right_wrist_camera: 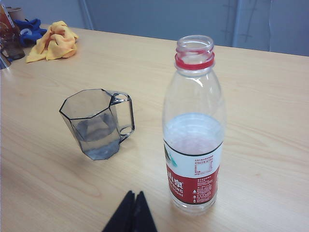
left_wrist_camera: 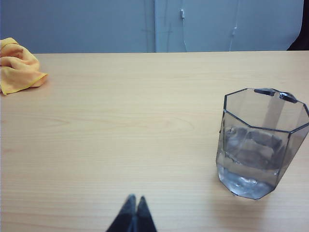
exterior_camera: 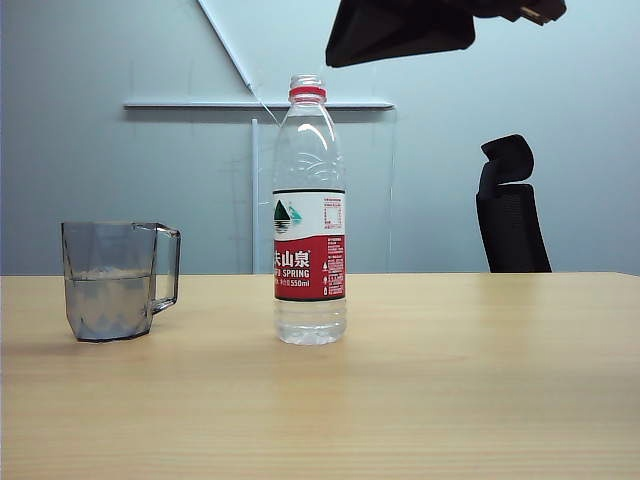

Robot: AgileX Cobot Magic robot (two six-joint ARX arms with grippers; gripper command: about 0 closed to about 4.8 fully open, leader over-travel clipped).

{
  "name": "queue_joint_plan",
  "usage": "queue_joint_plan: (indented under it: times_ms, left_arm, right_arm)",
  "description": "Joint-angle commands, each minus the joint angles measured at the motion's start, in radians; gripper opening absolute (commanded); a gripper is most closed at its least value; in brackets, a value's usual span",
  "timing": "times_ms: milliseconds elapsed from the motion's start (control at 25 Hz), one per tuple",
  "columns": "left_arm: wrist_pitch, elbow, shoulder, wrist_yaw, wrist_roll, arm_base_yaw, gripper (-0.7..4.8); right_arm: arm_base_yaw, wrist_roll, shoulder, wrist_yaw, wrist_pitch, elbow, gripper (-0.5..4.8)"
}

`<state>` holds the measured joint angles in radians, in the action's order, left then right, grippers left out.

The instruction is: Pick up the mineral water bottle on the table and pour water into the mug until it's half full.

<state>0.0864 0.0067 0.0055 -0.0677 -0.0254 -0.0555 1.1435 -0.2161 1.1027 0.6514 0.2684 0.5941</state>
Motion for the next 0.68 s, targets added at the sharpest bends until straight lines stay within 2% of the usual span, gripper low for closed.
queue_joint_plan:
  times_ms: [40, 160, 321, 401, 481, 561, 641, 681]
  left_arm:
    - [-0.013, 0.002, 0.0, 0.001, 0.003, -0.001, -0.02]
    - [-0.013, 0.002, 0.0, 0.001, 0.003, -0.001, -0.02]
    - [-0.013, 0.002, 0.0, 0.001, 0.003, -0.001, -0.02]
    - [-0.013, 0.002, 0.0, 0.002, 0.003, -0.001, -0.02]
    - [-0.013, 0.002, 0.0, 0.001, 0.003, -0.001, -0.02]
    - [-0.013, 0.002, 0.0, 0.001, 0.003, -0.001, -0.02]
    - [-0.013, 0.002, 0.0, 0.002, 0.003, -0.001, -0.02]
    - [-0.013, 0.002, 0.0, 0.001, 0.003, -0.001, -0.02]
  right_arm:
    - [0.001, 0.0, -0.003, 0.001, 0.013, 0.005, -0.06]
    - [0.001, 0.037, -0.004, 0.05, 0.013, 0.005, -0.07]
    - [-0.001, 0.039, -0.012, 0.06, 0.014, 0.005, -0.07]
    - [-0.027, 0.08, -0.026, 0.096, 0.023, 0.005, -0.07]
    - [-0.076, 0.153, -0.056, 0.082, 0.017, 0.005, -0.07]
    - [-0.14, 0.205, -0.086, 0.021, 0.001, 0.005, -0.07]
    - [-0.233, 0.24, -0.132, -0.115, -0.041, 0.005, -0.07]
    - [-0.348, 0.24, -0.185, -0.289, -0.106, 0.004, -0.07]
